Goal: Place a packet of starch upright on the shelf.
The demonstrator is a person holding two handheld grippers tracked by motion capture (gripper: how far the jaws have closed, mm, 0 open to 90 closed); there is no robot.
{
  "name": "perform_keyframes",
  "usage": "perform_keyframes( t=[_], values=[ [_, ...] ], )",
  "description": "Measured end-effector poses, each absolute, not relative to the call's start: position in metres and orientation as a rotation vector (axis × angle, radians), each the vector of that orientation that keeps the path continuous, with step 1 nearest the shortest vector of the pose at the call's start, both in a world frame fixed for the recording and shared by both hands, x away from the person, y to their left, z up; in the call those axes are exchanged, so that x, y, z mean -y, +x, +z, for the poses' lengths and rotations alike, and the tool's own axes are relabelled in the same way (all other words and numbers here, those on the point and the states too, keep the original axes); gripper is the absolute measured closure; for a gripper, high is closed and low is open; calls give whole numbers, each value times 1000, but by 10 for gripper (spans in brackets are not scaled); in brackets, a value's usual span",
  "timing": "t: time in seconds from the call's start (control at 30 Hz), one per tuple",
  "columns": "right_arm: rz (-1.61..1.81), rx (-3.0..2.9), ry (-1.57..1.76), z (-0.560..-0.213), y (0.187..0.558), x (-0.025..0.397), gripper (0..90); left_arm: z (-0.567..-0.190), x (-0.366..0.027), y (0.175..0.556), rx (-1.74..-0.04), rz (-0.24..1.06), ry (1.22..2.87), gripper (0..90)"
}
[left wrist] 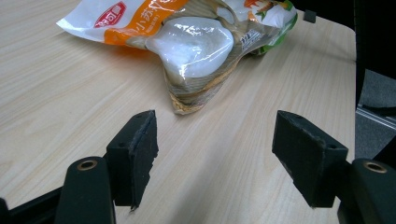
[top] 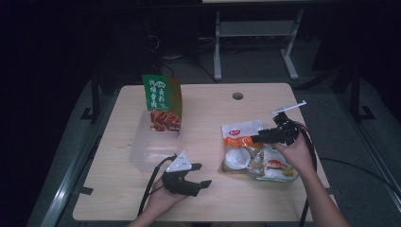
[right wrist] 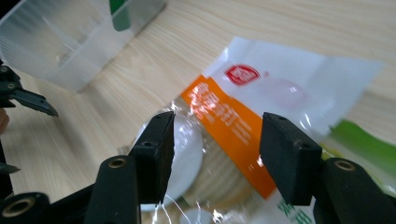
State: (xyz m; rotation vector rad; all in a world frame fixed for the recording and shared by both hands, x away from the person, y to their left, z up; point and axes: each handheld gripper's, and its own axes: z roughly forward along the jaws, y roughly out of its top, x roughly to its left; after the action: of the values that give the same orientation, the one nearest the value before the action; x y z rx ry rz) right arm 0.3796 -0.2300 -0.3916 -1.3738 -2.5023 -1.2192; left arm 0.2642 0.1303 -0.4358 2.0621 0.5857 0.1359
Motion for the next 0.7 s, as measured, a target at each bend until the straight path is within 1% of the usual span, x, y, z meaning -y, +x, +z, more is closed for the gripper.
perform_keyframes(
  t=[0.23, 0.5, 0.7],
  values=[
    [-1199, 2487, -1424, -400, 377, 245, 445, -436, -129, 264, -587, 123, 2056, 308],
    [-1178, 2444, -1470, -413, 382, 252, 448, -437, -129, 264, -584, 124, 2061, 309],
    [-1165, 2412, -1482, -422, 393, 247, 506, -437, -128, 265, -588, 124, 2064, 309]
  ],
)
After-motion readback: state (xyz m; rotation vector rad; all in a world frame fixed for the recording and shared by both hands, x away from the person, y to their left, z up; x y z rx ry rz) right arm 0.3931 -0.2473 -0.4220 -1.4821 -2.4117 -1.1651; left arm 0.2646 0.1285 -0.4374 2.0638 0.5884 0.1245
